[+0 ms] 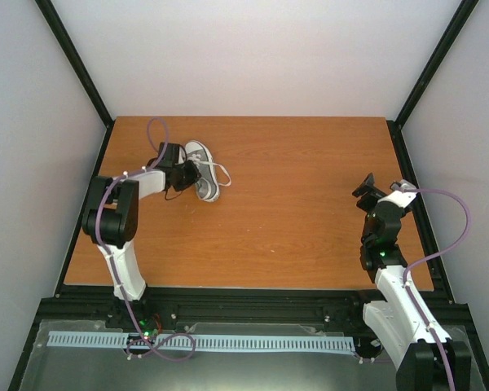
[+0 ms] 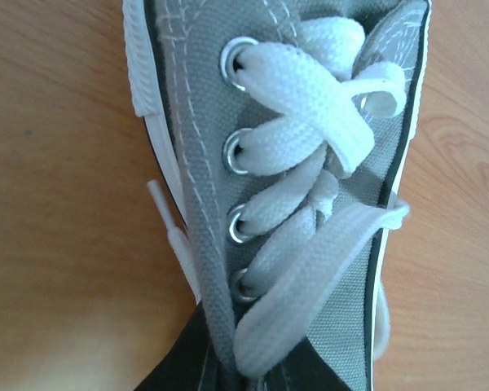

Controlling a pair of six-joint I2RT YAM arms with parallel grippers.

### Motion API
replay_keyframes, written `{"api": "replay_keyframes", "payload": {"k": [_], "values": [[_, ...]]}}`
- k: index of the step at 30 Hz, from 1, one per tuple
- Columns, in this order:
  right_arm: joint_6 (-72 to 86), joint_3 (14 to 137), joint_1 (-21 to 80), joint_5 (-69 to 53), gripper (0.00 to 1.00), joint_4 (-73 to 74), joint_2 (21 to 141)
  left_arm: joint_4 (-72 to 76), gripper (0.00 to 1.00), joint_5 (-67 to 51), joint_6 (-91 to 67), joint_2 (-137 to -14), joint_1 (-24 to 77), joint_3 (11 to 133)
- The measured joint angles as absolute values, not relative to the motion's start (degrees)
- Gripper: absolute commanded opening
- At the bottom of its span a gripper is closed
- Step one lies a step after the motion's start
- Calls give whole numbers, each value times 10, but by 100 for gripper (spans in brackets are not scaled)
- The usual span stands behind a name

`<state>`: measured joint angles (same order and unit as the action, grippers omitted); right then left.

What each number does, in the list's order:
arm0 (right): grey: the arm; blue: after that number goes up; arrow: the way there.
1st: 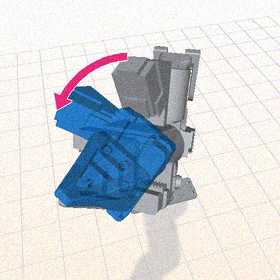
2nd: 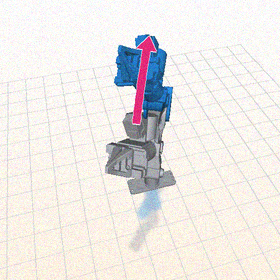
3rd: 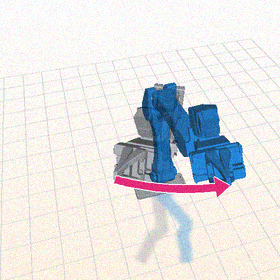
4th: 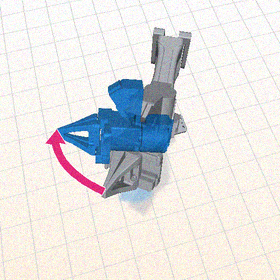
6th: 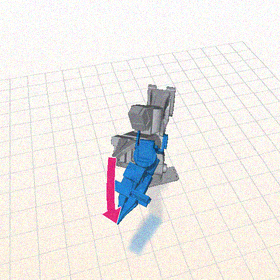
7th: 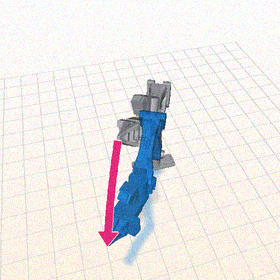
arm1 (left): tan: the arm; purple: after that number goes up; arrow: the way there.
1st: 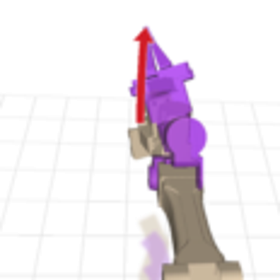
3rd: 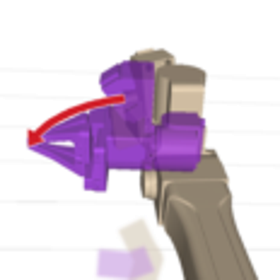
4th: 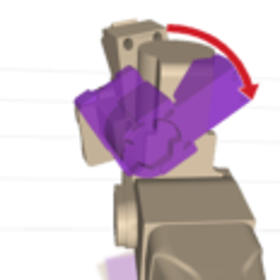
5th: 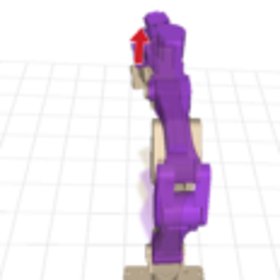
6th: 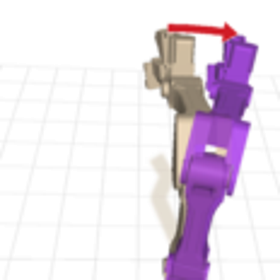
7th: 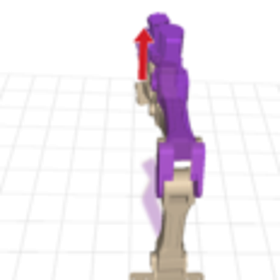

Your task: Tie the shoes

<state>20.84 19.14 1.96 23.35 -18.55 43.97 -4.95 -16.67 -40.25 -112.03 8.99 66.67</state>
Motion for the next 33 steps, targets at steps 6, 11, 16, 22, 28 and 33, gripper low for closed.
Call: {"api": "replay_keyframes", "payload": {"k": [6,11,16,22,28,33], "values": [[205,199,20,231,100,-165,439,-84,1,-135,-378,-947,82,604],[205,204,20,227,100,-160,439,-150,1,-119,-320,-773,30,630],[205,205,20,219,100,-159,443,-187,1,-142,-255,-690,-1,646],[182,221,19,92,100,-170,474,-212,1,-249,-246,-683,51,628],[163,262,19,-52,100,-182,548,-204,1,-244,-274,-684,125,532],[153,273,19,-121,100,-186,595,-190,1,-231,-321,-701,207,454]]}}
